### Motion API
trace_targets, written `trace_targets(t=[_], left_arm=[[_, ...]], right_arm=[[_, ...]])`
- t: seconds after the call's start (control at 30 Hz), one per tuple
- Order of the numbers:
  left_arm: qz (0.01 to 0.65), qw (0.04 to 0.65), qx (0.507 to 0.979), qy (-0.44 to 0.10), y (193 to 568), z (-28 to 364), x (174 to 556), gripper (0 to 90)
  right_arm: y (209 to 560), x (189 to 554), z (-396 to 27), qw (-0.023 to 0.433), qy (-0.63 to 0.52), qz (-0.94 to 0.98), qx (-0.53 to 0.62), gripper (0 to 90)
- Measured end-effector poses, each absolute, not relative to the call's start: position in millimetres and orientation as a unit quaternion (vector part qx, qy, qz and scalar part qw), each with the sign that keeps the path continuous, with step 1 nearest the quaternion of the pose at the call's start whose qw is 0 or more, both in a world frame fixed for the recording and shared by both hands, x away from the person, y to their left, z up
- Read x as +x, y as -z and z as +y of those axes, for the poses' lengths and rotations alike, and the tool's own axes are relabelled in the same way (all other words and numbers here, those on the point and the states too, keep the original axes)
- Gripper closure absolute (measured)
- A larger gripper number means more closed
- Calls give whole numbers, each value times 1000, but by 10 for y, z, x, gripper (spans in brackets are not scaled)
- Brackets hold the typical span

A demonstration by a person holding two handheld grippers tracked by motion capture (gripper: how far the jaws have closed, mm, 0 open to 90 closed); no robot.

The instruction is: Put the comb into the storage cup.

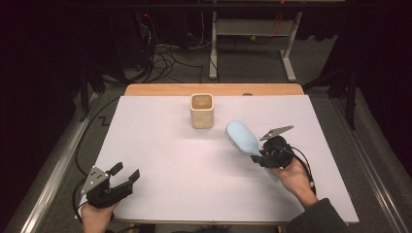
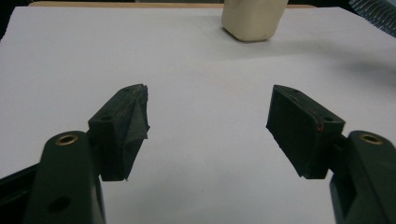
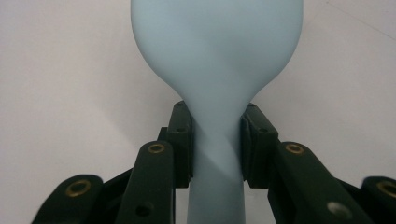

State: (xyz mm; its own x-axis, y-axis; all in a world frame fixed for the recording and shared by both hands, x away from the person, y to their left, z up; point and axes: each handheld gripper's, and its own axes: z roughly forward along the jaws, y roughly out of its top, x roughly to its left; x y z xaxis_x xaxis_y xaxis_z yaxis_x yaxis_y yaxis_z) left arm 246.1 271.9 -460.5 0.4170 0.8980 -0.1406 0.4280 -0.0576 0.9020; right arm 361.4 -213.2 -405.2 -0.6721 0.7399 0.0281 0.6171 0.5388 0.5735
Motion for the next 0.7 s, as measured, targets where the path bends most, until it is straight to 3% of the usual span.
trace_targets(t=[0.7], left_arm=[[482, 494, 685, -235, 4567, 2641, 2445, 300]], right_arm=[[4020, 3310, -2072, 96, -355, 859, 356, 702]])
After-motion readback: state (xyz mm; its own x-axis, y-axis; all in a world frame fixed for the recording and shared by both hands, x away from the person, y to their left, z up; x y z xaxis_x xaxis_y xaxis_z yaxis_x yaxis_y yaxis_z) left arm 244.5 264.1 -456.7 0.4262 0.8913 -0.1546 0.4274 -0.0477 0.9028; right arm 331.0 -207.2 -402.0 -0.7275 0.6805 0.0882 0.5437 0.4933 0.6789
